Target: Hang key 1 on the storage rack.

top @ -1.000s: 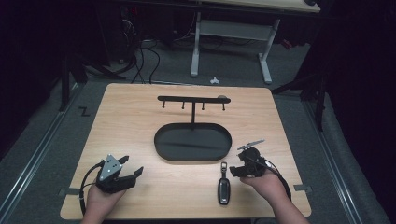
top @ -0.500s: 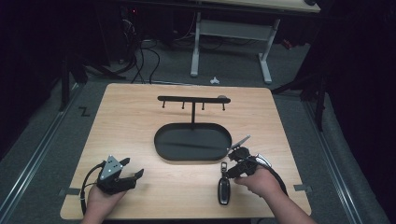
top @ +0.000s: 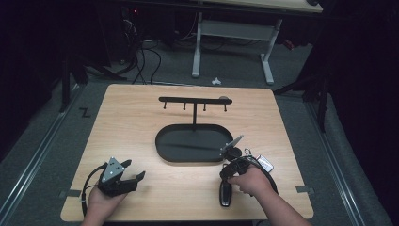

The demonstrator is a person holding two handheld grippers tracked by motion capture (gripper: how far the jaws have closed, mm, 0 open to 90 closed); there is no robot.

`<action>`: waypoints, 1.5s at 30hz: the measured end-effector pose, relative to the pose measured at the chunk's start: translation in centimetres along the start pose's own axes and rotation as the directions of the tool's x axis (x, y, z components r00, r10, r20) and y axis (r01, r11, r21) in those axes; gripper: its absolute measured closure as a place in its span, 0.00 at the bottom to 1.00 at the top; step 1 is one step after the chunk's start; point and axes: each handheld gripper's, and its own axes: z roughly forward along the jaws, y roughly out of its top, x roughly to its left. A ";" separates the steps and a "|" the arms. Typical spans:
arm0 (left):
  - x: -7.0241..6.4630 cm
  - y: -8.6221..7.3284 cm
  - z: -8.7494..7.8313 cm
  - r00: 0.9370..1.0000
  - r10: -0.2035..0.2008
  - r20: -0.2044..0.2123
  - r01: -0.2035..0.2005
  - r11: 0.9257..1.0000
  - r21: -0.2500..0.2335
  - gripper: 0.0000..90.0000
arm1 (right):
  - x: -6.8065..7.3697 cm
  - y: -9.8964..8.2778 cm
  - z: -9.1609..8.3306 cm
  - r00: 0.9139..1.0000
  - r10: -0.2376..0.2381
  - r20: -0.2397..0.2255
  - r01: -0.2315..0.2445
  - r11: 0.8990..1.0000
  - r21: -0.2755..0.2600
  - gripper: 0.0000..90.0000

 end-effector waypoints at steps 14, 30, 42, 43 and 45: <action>0.0 0.0 -0.1 1.000 0.007 0.001 -0.007 1.000 -0.001 0.33 | 0.3 0.5 0.3 0.996 -0.080 0.030 0.079 0.996 0.028 0.77; 0.0 0.0 -0.1 1.000 0.012 0.002 -0.012 1.000 0.000 0.33 | 1.4 0.2 0.2 0.973 -0.226 0.046 0.225 0.974 0.036 0.90; 0.0 0.0 -0.1 1.000 0.018 0.003 -0.018 1.000 0.000 0.33 | 1.8 0.9 -0.3 0.983 -0.182 0.034 0.180 0.982 0.051 0.74; 0.0 0.0 -0.2 1.000 0.019 0.002 -0.019 1.000 -0.002 0.33 | 1.9 0.9 -0.2 0.984 -0.174 0.041 0.171 0.983 0.061 0.74; 0.0 0.0 -0.2 1.000 0.019 0.003 -0.019 1.000 -0.002 0.33 | 1.9 0.8 0.1 0.985 -0.166 0.040 0.162 0.984 0.078 0.73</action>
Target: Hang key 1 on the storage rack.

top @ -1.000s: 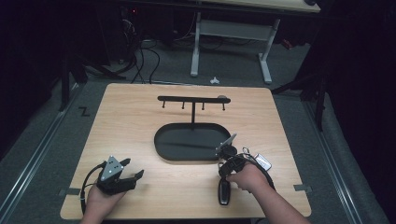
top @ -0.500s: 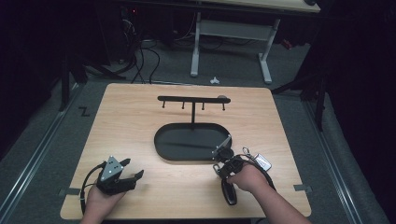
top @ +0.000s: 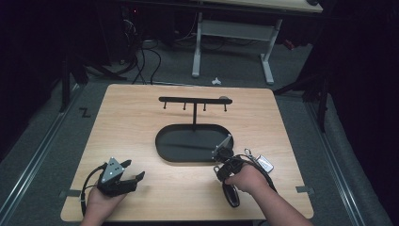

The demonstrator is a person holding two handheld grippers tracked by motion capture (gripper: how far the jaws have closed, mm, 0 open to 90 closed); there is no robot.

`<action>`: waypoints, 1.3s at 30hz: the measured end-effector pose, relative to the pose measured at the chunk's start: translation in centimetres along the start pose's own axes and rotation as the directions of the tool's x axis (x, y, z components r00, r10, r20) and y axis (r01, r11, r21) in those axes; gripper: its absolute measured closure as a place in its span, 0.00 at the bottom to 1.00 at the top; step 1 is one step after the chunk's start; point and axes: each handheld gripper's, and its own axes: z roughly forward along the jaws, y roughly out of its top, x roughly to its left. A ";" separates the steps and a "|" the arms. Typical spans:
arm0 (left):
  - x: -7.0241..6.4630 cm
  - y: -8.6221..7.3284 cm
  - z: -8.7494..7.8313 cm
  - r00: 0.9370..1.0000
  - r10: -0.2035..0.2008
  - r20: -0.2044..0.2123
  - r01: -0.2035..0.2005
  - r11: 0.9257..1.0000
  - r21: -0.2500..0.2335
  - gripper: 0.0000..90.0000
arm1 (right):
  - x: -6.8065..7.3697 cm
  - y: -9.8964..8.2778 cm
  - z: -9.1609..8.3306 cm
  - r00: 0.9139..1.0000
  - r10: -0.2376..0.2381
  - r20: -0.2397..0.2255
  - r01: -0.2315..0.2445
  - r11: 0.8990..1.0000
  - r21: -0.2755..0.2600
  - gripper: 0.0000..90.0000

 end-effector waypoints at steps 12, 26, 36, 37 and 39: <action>0.0 0.1 -0.1 1.000 -0.002 0.001 0.002 1.000 -0.001 0.34 | 0.9 0.4 1.0 0.994 -0.105 0.039 0.102 0.992 0.075 0.89; 0.3 0.1 -0.2 1.000 -0.027 0.012 0.027 1.000 0.001 0.35 | 0.3 0.1 -0.2 0.993 -0.113 0.024 0.112 0.993 0.040 0.89; 0.2 0.1 -0.1 1.000 -0.024 0.006 0.024 1.000 0.001 0.34 | -0.6 -1.0 -2.8 0.996 -0.088 0.007 0.088 0.995 -0.051 0.89; 0.2 0.1 -0.1 1.000 -0.022 0.006 0.022 1.000 0.002 0.34 | -0.6 -1.1 -3.1 0.997 -0.076 0.000 0.076 0.995 -0.060 0.89; 0.2 0.0 -0.1 1.000 -0.022 0.005 0.022 1.000 0.001 0.34 | -0.7 -1.3 -3.6 0.997 -0.074 -0.002 0.074 0.995 -0.074 0.89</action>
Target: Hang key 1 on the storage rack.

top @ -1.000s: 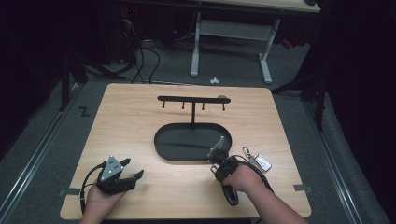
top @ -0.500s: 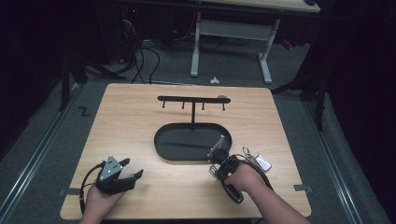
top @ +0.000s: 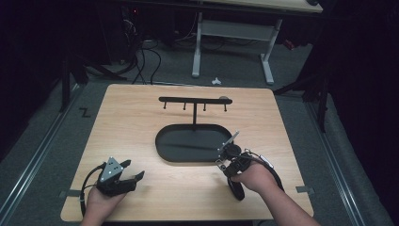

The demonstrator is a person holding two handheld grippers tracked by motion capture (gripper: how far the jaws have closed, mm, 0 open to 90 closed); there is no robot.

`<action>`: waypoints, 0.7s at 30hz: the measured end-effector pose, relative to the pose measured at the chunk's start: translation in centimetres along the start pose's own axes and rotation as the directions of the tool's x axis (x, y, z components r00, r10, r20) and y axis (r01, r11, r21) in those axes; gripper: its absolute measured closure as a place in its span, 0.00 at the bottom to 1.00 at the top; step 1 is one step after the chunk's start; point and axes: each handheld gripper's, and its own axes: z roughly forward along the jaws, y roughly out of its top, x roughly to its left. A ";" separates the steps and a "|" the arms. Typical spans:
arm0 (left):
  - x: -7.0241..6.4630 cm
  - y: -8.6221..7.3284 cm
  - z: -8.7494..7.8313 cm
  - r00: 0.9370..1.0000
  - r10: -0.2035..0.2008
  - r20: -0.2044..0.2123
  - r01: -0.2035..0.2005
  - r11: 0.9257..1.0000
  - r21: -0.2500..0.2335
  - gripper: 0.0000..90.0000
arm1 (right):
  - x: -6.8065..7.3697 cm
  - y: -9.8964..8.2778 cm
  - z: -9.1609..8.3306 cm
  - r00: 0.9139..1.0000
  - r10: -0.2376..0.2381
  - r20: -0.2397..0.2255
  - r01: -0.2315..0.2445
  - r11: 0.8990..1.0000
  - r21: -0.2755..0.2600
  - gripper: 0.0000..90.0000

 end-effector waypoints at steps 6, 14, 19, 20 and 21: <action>0.0 0.0 0.0 1.000 -0.003 -0.003 0.003 1.000 -0.002 0.34 | -0.1 0.0 -1.9 1.000 -0.015 0.007 0.016 0.999 -0.037 0.89; 0.0 -0.1 0.0 1.000 -0.005 -0.003 0.005 1.000 0.000 0.34 | -0.5 0.3 -4.3 1.000 -0.010 0.027 0.012 0.995 -0.099 0.89; 0.0 -0.1 0.0 1.000 0.000 -0.004 0.000 1.000 0.002 0.34 | -0.7 0.8 -5.2 1.000 0.004 0.025 -0.001 0.991 -0.134 0.89; 0.0 -0.2 0.0 1.000 -0.002 -0.002 0.002 1.000 0.003 0.34 | -0.8 1.1 -5.4 1.000 0.000 0.025 0.003 0.990 -0.144 0.89; 0.0 -0.2 0.0 1.000 -0.002 -0.002 0.002 1.000 0.003 0.34 | -0.8 1.2 -5.5 1.000 -0.006 0.027 0.010 0.989 -0.148 0.89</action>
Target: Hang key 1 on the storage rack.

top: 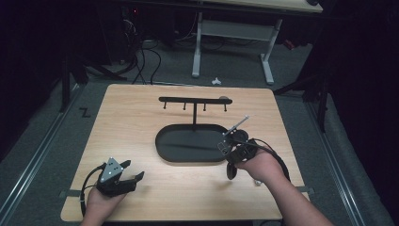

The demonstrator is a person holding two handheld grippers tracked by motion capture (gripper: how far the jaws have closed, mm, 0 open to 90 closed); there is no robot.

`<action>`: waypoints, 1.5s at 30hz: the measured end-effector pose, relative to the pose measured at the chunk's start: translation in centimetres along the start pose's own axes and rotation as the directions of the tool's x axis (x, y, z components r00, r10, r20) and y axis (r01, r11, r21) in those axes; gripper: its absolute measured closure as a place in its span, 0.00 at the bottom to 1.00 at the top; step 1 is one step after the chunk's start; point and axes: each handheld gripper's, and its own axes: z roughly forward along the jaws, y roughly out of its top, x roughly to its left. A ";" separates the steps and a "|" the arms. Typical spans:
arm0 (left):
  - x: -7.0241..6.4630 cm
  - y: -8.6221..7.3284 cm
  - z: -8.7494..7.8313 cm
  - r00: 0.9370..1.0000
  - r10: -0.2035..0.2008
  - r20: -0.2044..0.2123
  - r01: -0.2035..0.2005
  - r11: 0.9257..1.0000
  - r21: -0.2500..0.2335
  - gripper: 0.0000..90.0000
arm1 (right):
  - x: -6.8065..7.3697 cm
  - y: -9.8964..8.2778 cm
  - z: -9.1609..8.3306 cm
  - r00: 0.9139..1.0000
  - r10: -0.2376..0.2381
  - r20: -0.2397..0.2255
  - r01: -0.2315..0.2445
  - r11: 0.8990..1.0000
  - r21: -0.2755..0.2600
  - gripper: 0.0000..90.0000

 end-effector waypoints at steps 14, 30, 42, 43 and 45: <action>0.0 0.0 -0.3 0.999 0.021 -0.026 -0.021 1.000 -0.018 0.32 | 0.1 3.5 -1.0 1.000 0.012 0.011 -0.011 0.998 -0.061 0.89; -0.2 -0.1 -0.1 0.998 0.044 -0.033 -0.045 0.999 -0.007 0.26 | -0.5 7.4 -1.9 0.999 0.018 0.028 -0.015 0.994 -0.106 0.89; -0.2 -0.2 0.0 0.998 0.051 -0.020 -0.051 0.999 0.010 0.26 | -0.8 9.1 -2.8 0.999 0.038 0.031 -0.034 0.992 -0.123 0.89; -0.2 -0.2 0.0 0.998 0.053 -0.022 -0.053 0.999 0.008 0.26 | -0.8 9.2 -2.9 0.999 0.034 0.034 -0.029 0.992 -0.127 0.89; -0.2 -0.2 0.0 0.998 0.054 -0.019 -0.054 0.999 0.009 0.26 | -0.8 9.5 -3.2 0.999 0.031 0.034 -0.027 0.991 -0.128 0.89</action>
